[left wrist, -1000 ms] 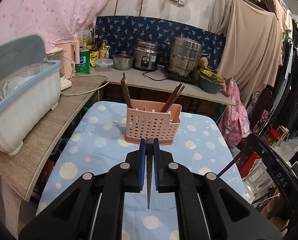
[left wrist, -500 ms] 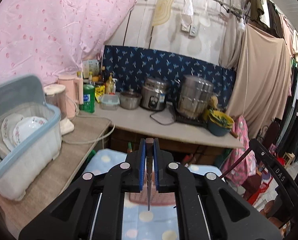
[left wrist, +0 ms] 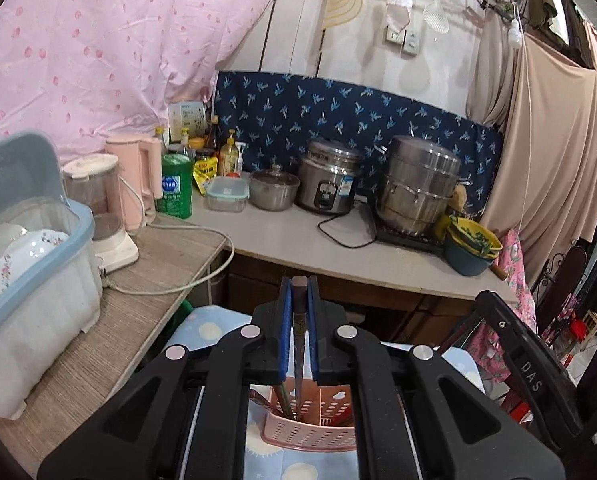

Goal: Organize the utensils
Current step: 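Lower both chopsticks into the pink caddy and open both grippers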

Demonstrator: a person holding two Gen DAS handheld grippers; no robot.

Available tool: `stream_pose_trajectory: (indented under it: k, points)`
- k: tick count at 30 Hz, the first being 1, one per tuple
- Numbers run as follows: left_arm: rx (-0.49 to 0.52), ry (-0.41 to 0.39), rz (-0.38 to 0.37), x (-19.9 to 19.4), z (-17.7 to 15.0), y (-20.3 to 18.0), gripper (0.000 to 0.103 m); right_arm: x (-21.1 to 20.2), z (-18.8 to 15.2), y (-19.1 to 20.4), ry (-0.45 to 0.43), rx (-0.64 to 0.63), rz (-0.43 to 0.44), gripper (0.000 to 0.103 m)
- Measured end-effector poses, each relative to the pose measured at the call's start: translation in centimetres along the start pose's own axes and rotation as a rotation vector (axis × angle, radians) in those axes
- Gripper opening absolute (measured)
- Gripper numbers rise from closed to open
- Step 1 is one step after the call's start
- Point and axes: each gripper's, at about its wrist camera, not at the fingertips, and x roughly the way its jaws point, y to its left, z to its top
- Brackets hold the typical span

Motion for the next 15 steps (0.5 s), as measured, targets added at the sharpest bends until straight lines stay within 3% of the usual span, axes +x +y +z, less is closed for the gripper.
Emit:
stream_pose_trajectory:
  k: [9, 11, 15]
  points:
    - [0.0, 0.063, -0.002, 2.5, -2.1, 0.5, 0.008, 3.2, -3.4, -0.2, 0.097, -0.02, -0.007, 0.007]
    - [-0.002, 0.067, 0.0, 2.6, -2.4, 0.7, 0.008, 3.1, -3.6, -0.2, 0.096, -0.026, -0.008, 0.012]
    - [0.003, 0.077, 0.006, 2.6, -2.8, 0.8, 0.017, 2.3, -3.6, -0.1, 0.091, -0.04, -0.011, 0.015]
